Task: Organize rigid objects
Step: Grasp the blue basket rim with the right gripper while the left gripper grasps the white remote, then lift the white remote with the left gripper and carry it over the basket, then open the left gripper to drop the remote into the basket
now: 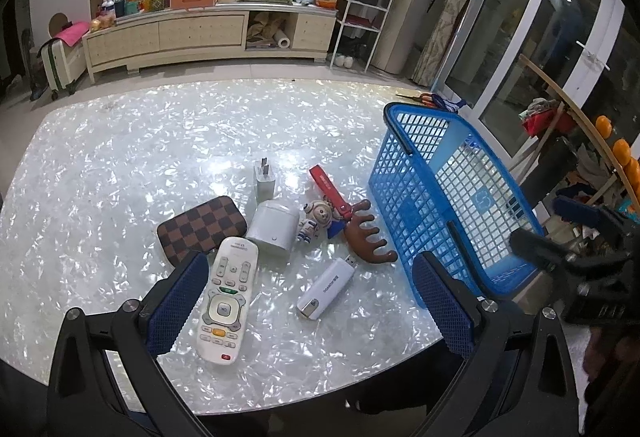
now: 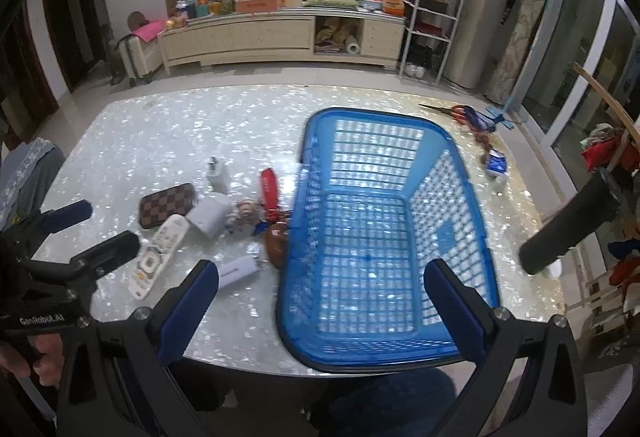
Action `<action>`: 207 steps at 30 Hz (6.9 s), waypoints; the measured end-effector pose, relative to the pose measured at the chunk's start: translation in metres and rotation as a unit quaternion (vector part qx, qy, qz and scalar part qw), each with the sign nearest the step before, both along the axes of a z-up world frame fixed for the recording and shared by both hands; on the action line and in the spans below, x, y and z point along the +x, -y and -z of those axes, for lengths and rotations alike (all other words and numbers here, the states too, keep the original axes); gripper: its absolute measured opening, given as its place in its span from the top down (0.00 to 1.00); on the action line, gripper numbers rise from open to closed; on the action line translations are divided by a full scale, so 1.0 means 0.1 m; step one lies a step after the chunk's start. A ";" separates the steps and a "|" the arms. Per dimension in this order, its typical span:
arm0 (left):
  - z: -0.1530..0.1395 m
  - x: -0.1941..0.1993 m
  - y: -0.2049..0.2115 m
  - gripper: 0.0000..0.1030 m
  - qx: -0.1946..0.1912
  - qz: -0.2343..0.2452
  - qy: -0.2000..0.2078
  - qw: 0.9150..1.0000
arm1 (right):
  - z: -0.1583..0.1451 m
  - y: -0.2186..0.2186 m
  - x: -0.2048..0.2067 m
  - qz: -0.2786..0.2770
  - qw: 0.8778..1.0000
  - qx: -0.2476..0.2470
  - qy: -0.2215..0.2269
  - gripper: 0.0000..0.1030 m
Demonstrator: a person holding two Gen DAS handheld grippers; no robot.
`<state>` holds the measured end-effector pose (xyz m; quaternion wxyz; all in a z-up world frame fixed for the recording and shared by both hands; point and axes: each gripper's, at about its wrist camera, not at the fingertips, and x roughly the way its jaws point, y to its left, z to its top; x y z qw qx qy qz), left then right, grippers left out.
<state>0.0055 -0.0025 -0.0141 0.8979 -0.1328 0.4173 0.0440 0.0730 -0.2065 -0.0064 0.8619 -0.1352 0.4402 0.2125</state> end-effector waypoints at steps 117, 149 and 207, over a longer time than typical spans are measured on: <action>0.95 0.57 -0.48 0.49 0.061 0.074 -0.207 0.974 | 0.99 0.96 1.30 0.035 0.978 -0.031 -0.201 0.91; -0.05 1.58 1.26 0.49 0.065 0.244 -0.079 0.964 | 0.97 1.10 1.33 0.028 0.981 0.031 -0.187 0.91; 0.74 2.07 1.97 0.05 0.120 0.337 -0.170 0.918 | 1.04 1.25 1.28 0.063 0.976 0.091 -0.188 0.93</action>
